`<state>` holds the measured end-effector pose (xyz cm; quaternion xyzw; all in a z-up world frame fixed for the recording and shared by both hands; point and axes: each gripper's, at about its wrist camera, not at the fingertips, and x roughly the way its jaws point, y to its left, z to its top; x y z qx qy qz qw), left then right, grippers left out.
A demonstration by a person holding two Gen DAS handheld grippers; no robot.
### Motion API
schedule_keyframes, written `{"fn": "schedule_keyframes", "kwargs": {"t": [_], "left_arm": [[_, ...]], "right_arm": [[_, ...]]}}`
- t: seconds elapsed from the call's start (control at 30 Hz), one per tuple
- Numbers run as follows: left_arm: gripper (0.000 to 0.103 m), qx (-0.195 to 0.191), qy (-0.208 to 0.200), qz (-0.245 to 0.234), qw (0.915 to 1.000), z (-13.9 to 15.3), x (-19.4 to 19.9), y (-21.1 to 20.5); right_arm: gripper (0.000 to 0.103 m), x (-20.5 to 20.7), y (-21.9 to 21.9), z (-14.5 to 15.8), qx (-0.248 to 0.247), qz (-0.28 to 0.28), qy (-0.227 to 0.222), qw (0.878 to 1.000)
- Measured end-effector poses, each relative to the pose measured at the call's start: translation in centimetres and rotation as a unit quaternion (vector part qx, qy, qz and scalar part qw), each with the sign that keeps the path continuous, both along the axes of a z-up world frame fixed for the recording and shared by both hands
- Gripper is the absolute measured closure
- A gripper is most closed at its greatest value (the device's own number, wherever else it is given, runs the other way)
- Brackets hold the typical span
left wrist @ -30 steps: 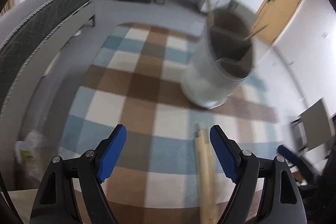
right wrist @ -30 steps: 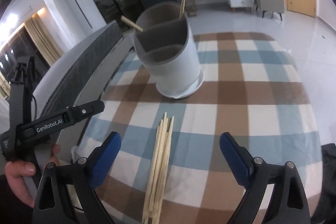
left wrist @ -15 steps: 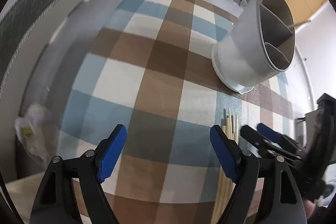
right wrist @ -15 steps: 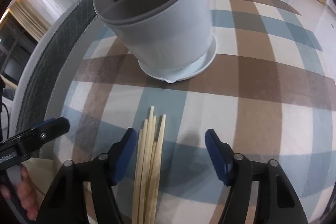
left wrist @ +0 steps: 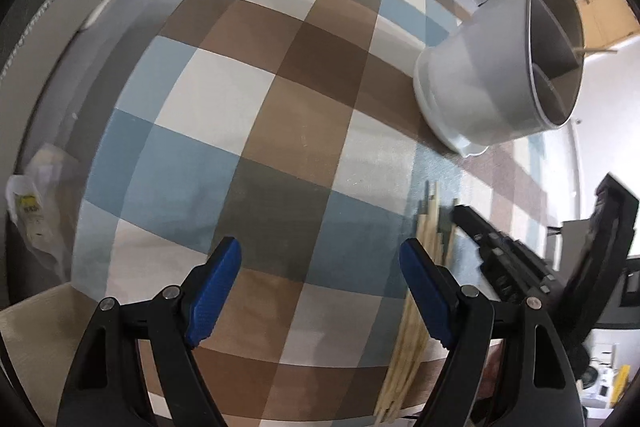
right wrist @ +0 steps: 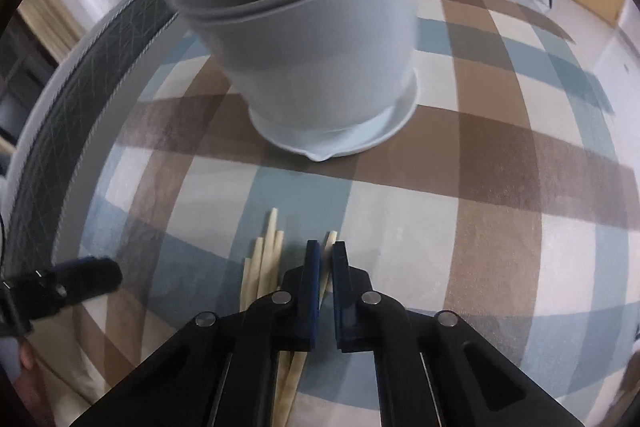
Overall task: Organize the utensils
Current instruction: 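Grasp a chopstick from the pile with the right tool while the left tool approaches, then grasp a chopstick with the left tool while the right tool holds its chopstick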
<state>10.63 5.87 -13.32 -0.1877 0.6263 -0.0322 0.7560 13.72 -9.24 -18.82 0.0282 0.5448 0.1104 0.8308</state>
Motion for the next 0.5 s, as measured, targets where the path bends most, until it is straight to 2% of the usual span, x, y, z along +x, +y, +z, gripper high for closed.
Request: {"fn": "schedule_keyframes", "kwargs": {"t": [0.03,0.23,0.33,0.43,0.5], "left_arm": [[0.025,0.011,-0.002,-0.006,0.9999,0.1,0.0,-0.4],[0.025,0.074,-0.02,-0.053,0.9956,0.7,-0.1,-3.5],[0.025,0.093,-0.035,-0.062,0.9932,0.8,-0.3,-4.4],[0.025,0.119,-0.043,-0.074,0.9892,0.6,-0.5,-5.2],[0.025,0.109,-0.038,-0.073,0.9906,0.5,-0.9,-4.7]], "right_arm": [[0.103,-0.1,-0.4,0.1,0.006,-0.004,-0.002,1.0],[0.103,-1.1,-4.0,2.3,0.064,-0.038,-0.034,0.997],[0.103,-1.5,-6.0,3.3,0.093,-0.061,-0.046,0.993],[0.101,-1.7,-7.3,3.5,0.12,-0.071,-0.04,0.989],[0.1,-1.5,-7.2,3.1,0.137,-0.065,-0.025,0.988]]}}
